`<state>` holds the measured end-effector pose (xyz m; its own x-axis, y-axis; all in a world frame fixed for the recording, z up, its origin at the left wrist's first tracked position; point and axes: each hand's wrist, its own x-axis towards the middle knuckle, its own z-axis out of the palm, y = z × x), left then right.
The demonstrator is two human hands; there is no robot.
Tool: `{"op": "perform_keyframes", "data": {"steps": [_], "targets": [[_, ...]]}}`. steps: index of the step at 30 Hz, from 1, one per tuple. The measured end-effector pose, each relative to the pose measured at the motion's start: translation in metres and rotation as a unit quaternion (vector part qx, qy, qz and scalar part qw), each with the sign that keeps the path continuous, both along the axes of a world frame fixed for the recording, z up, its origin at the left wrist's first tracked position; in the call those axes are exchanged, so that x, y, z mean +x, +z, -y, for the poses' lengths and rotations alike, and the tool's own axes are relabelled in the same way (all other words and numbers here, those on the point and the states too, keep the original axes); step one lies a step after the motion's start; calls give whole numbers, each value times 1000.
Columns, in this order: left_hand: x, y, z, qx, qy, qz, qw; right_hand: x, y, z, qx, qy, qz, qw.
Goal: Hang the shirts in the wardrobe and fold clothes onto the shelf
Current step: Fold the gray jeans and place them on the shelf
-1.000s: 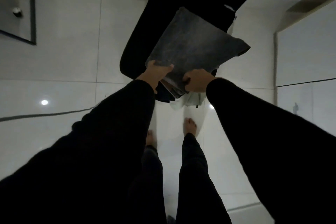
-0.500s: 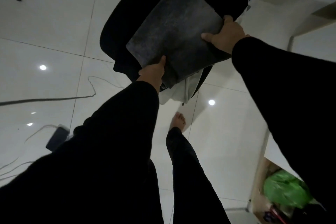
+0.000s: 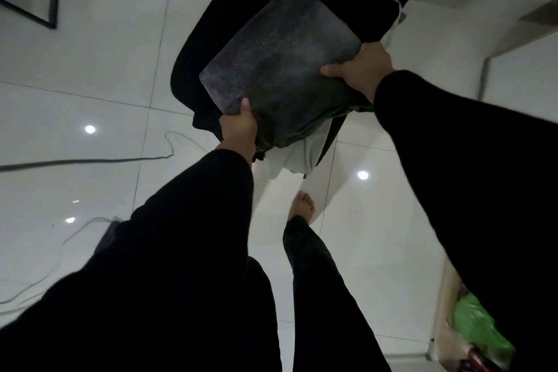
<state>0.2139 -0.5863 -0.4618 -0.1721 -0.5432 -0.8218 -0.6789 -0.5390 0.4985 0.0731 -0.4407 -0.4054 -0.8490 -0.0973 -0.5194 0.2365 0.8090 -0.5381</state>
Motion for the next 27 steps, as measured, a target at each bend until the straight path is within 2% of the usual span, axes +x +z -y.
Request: {"op": "perform_keyframes", "data": {"steps": [2, 6, 11, 15, 19, 23, 27], "targets": [[1, 20, 4, -18, -10, -9, 1000, 9, 14, -2, -11, -26, 1, 1000], [-1, 67, 15, -72, -93, -40, 992, 30, 56, -13, -40, -103, -14, 994], [-18, 150, 22, -140, -221, -105, 959, 70, 132, -33, -102, -244, -66, 962], [-23, 226, 9, -187, -324, -169, 912, 118, 198, -55, -161, -345, -113, 918], [-19, 292, -22, -191, -397, -234, 867, 169, 256, -84, -190, -426, -171, 868], [-8, 342, -77, -203, -468, -284, 812, 221, 298, -127, -189, -486, -232, 821], [18, 374, -153, -213, -554, -315, 741, 284, 324, -182, -183, -555, -280, 761]]}}
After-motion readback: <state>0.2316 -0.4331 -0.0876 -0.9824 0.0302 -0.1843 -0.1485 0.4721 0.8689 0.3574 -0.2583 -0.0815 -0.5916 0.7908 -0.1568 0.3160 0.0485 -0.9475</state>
